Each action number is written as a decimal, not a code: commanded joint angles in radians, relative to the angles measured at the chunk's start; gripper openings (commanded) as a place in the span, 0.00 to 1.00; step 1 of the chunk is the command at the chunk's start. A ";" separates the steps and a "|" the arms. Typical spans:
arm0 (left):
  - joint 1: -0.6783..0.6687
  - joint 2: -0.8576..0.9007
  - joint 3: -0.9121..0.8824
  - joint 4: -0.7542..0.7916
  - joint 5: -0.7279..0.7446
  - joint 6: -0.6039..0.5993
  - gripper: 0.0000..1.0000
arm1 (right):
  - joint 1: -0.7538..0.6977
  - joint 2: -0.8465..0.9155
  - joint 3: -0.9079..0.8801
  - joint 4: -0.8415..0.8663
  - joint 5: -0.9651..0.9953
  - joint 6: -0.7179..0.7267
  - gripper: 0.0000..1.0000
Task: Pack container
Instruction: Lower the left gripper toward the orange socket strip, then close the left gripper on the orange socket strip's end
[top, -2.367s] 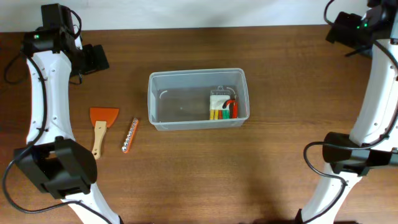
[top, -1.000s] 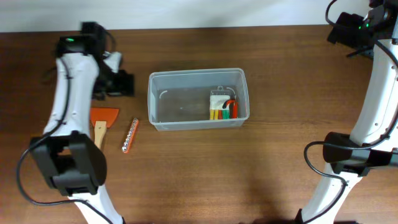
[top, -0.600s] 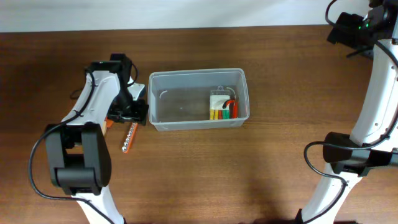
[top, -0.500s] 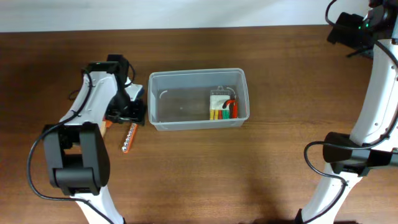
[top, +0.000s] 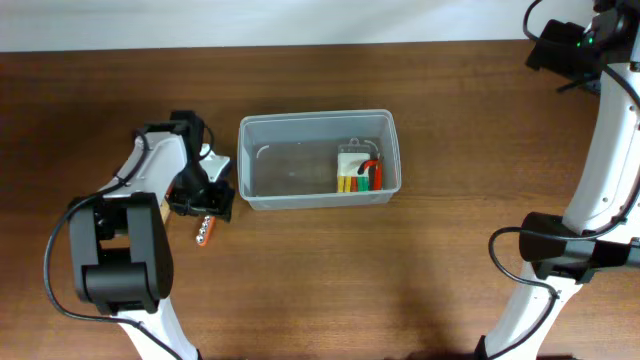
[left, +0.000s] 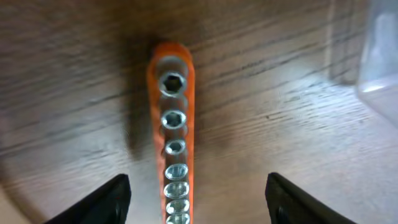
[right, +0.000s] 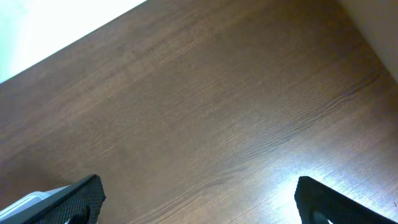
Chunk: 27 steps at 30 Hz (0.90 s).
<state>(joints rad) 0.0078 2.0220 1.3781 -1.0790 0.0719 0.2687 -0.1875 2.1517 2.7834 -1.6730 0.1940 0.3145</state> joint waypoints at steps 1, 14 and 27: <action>0.002 -0.005 -0.025 0.018 0.018 0.037 0.70 | -0.003 -0.015 0.014 0.000 0.009 0.005 0.99; 0.067 -0.004 -0.102 0.082 0.011 0.035 0.63 | -0.003 -0.015 0.014 0.000 0.009 0.005 0.99; 0.082 -0.004 -0.103 0.089 0.058 0.031 0.36 | -0.003 -0.015 0.014 0.000 0.009 0.005 0.99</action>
<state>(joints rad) 0.0895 2.0026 1.3041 -0.9939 0.0769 0.2955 -0.1875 2.1517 2.7834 -1.6730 0.1944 0.3145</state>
